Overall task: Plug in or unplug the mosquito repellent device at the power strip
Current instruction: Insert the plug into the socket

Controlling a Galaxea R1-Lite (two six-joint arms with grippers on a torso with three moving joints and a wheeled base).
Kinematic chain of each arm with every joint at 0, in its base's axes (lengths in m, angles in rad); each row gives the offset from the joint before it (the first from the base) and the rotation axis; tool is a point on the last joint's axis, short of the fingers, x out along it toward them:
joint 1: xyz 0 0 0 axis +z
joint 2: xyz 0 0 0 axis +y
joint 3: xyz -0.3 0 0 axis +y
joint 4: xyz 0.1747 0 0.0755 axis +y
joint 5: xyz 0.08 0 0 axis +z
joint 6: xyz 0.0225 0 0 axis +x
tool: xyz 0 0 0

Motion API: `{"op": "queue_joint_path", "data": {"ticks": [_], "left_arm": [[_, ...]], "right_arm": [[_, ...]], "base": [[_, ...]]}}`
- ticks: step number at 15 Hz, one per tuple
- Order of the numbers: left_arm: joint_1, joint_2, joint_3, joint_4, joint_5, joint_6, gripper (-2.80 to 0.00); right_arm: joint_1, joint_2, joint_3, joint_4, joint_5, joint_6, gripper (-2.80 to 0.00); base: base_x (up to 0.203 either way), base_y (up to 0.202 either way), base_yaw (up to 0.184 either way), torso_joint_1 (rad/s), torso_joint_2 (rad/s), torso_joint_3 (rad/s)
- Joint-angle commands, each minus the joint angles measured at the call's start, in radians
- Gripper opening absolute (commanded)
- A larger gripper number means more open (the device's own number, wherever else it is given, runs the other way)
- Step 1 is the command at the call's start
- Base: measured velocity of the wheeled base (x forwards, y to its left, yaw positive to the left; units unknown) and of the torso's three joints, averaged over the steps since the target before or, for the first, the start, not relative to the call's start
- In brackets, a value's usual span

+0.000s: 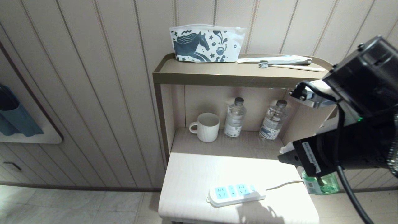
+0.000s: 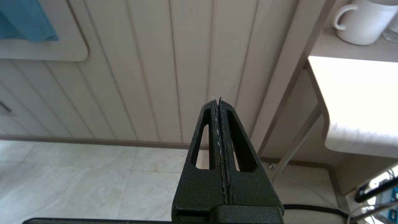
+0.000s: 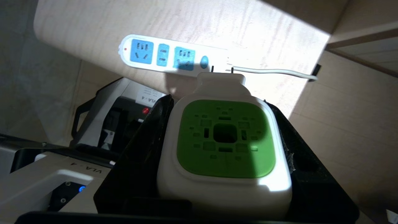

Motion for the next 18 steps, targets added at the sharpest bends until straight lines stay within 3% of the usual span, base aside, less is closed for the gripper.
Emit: {"op": "queue_joint_path", "data": {"ticks": [1,3,5,18], "left_arm": [[-0.001,0.001,0.000,0.001,0.000,0.000,-2.80],[0.000,0.001,0.000,0.001,0.000,0.000,-2.80],[-0.001,0.001,0.000,0.001,0.000,0.000,-2.80],[-0.001,0.001,0.000,0.001,0.000,0.000,-2.80]], "right_arm": [[-0.028,0.116,-0.028,-0.001,0.067,-0.013,-2.80],[-0.055,0.203,-0.061,-0.003,0.154,-0.030,-2.80],[-0.066,0.270,-0.074,-0.004,0.185,-0.036,-2.80],[-0.041,0.499,-0.101,-0.077,0.236,-0.025,-2.80]], "base": [[0.000,0.000,0.000,0.000,0.00,0.000],[0.000,0.000,0.000,0.000,0.00,0.000],[0.000,0.000,0.000,0.000,0.00,0.000],[0.000,0.000,0.000,0.000,0.00,0.000]]}}
